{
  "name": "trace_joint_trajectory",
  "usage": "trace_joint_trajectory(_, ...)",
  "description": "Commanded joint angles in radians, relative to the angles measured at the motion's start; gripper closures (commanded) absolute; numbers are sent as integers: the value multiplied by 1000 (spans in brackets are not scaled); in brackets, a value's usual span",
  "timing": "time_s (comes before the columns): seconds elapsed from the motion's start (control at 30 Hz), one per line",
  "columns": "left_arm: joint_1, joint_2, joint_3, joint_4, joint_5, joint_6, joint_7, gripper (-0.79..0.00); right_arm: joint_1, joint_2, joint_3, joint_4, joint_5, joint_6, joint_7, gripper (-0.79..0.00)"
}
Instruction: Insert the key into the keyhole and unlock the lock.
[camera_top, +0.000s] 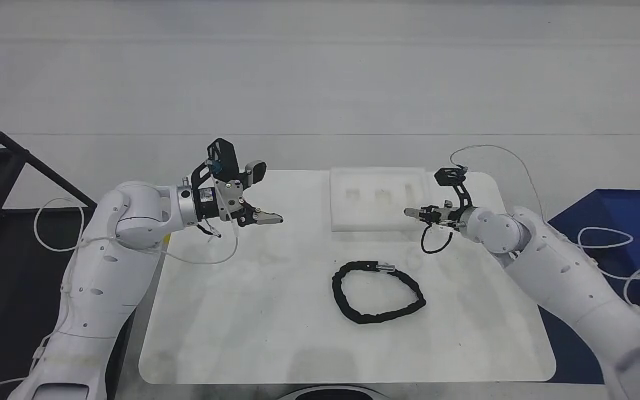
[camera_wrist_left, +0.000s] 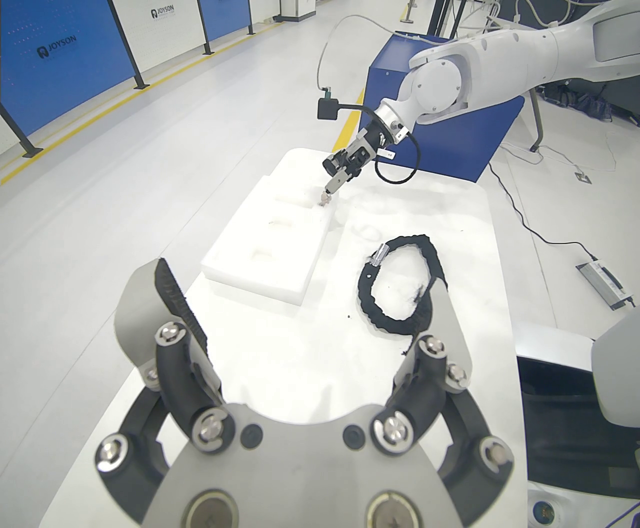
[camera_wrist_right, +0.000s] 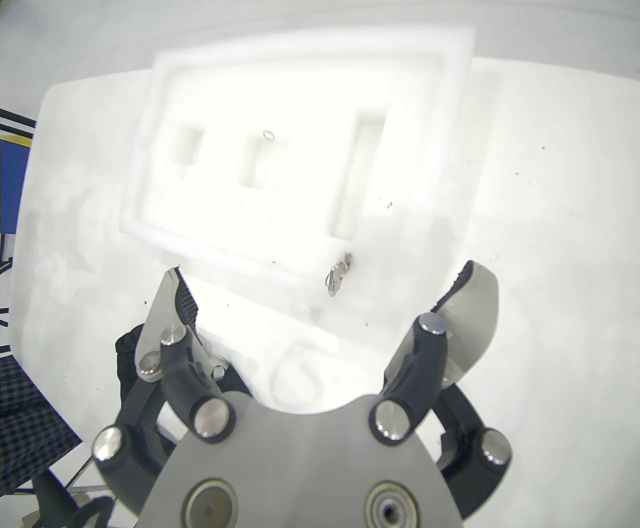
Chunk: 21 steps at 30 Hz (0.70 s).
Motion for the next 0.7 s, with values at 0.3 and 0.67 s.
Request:
trace_joint_trajectory(0.3, 0, 0, 0, 0, 0, 0, 0, -785, 50, -29, 15, 24, 3, 38, 202, -785)
trace_joint_trajectory(0.67, 0, 0, 0, 0, 0, 0, 0, -785, 84, -83, -4, 101, -34, 24, 227, -723)
